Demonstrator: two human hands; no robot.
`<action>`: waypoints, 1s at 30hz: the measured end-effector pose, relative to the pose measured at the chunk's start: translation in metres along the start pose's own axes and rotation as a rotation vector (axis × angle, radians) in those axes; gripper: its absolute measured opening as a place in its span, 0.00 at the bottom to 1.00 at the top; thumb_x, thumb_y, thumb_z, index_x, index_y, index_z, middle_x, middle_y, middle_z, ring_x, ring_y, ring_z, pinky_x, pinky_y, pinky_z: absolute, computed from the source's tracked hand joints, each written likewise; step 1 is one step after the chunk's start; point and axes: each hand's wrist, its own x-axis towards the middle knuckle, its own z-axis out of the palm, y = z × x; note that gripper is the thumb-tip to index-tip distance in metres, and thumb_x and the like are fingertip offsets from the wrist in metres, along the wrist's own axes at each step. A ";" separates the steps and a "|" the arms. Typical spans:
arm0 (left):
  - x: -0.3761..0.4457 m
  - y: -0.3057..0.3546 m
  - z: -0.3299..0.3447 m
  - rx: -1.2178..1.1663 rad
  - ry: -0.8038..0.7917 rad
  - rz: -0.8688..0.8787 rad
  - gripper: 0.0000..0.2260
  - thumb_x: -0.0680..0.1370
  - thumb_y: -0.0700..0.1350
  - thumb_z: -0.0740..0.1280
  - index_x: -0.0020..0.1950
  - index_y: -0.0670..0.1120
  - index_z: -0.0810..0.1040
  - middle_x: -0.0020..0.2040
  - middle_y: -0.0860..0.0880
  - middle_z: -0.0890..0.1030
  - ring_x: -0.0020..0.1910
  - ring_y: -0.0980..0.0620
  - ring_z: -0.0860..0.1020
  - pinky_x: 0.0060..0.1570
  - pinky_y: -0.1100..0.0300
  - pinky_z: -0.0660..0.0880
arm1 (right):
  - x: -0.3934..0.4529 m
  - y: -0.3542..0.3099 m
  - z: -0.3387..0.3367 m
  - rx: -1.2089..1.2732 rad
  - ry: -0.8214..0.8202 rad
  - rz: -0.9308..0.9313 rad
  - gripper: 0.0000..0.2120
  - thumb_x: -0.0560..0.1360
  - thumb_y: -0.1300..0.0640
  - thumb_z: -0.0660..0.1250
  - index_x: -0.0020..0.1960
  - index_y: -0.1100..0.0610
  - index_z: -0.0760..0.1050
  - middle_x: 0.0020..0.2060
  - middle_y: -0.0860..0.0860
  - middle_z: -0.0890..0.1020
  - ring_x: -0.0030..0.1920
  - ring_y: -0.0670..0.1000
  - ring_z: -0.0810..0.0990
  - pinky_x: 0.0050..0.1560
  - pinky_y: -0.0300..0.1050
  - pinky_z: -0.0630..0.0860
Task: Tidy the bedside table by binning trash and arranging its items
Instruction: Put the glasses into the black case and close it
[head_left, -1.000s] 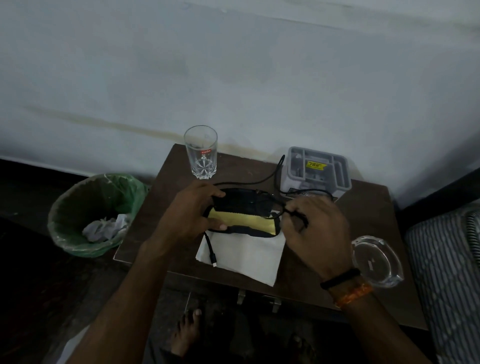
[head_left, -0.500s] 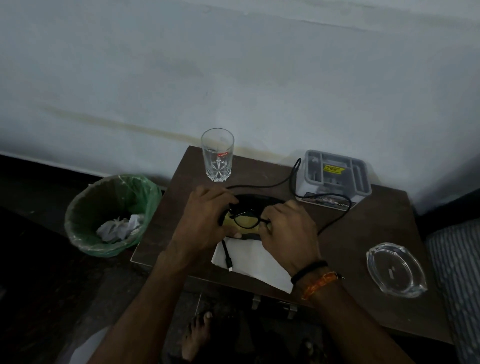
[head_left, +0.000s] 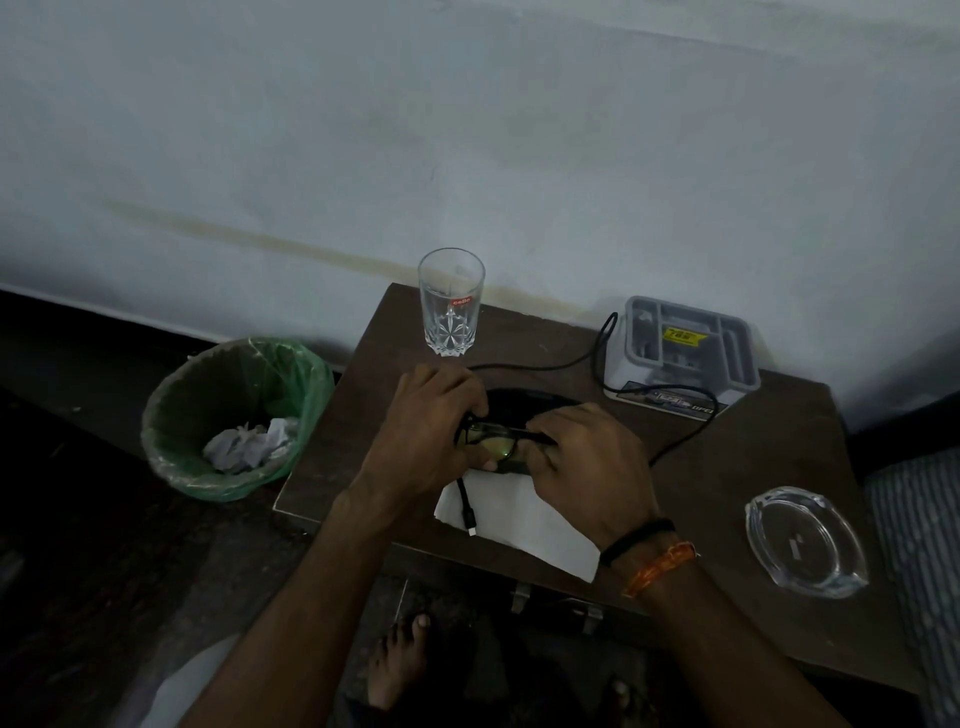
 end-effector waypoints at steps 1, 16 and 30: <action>0.000 0.000 0.000 0.002 0.003 0.002 0.24 0.56 0.58 0.80 0.45 0.49 0.77 0.52 0.51 0.79 0.50 0.50 0.73 0.43 0.61 0.55 | -0.001 -0.002 -0.003 0.018 0.053 -0.005 0.04 0.69 0.57 0.71 0.43 0.54 0.84 0.39 0.49 0.85 0.42 0.53 0.82 0.38 0.47 0.79; 0.000 -0.001 -0.014 -0.291 -0.007 0.025 0.18 0.72 0.56 0.74 0.56 0.47 0.80 0.50 0.52 0.79 0.50 0.55 0.76 0.49 0.60 0.74 | -0.016 0.034 -0.016 0.170 -0.049 0.180 0.11 0.71 0.49 0.75 0.53 0.50 0.83 0.50 0.46 0.83 0.53 0.50 0.78 0.54 0.37 0.66; -0.004 -0.002 -0.008 -0.299 -0.150 -0.050 0.21 0.65 0.44 0.80 0.56 0.45 0.81 0.57 0.48 0.80 0.56 0.50 0.79 0.54 0.57 0.77 | -0.019 0.034 -0.018 0.290 -0.185 0.234 0.23 0.69 0.53 0.77 0.63 0.53 0.79 0.58 0.49 0.80 0.57 0.48 0.78 0.57 0.37 0.70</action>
